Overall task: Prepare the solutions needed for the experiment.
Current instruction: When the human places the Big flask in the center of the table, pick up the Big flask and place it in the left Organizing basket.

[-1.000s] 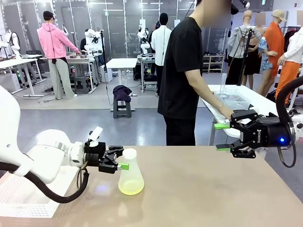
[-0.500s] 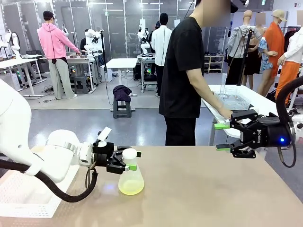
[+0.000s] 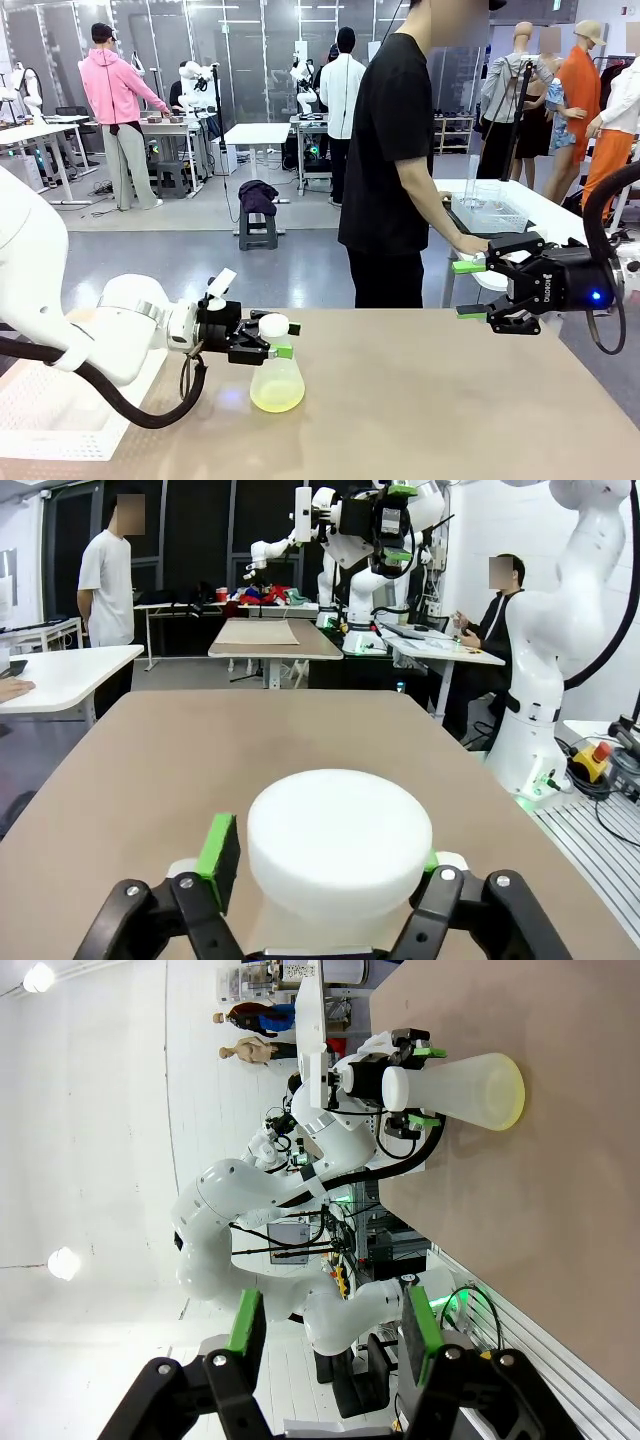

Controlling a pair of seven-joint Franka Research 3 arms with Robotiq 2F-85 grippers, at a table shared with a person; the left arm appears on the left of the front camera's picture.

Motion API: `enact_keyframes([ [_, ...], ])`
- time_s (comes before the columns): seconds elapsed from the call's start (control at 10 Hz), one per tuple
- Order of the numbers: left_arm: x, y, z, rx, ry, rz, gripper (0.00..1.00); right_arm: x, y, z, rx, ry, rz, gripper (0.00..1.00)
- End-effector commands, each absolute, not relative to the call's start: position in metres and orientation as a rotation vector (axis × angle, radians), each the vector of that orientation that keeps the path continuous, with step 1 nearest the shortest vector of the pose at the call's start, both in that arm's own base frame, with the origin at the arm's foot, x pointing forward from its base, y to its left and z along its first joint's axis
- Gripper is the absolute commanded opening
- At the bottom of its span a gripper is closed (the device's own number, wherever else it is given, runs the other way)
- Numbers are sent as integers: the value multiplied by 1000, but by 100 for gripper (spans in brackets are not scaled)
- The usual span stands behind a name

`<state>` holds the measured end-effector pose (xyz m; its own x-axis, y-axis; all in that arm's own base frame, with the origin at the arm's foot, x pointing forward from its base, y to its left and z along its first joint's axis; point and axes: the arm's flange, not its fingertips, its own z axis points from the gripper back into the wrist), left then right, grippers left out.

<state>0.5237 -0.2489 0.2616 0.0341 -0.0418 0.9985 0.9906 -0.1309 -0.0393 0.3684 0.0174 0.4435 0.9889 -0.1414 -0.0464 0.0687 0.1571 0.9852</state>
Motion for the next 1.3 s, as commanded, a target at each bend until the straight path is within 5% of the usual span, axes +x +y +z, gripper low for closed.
enact_keyframes([
  [0.0,527,-248,263,-1313,-1054,-1312,49,369,18,445,1418,-63,-152,70],
  [0.1,527,-248,263,-1308,-1051,-1313,62,369,18,445,1418,-63,-152,70],
  [0.2,526,-248,263,-1310,-1051,-1315,31,369,18,445,1418,-63,-152,70],
  [0.3,526,-247,263,-1313,-1055,-1317,43,369,18,445,1418,-63,-152,70],
  [0.4,526,-247,263,-1314,-1060,-1310,12,369,18,445,1418,-63,-152,70],
  [0.5,526,-247,263,-1313,-1058,-1307,25,369,18,445,1418,-63,-152,70],
  [0.6,526,-246,263,-1312,-1058,-1305,0,369,18,445,1418,-63,-152,70],
  [1.2,522,-249,273,-1322,-1064,-1241,6,369,18,445,1418,-63,-152,70],
])
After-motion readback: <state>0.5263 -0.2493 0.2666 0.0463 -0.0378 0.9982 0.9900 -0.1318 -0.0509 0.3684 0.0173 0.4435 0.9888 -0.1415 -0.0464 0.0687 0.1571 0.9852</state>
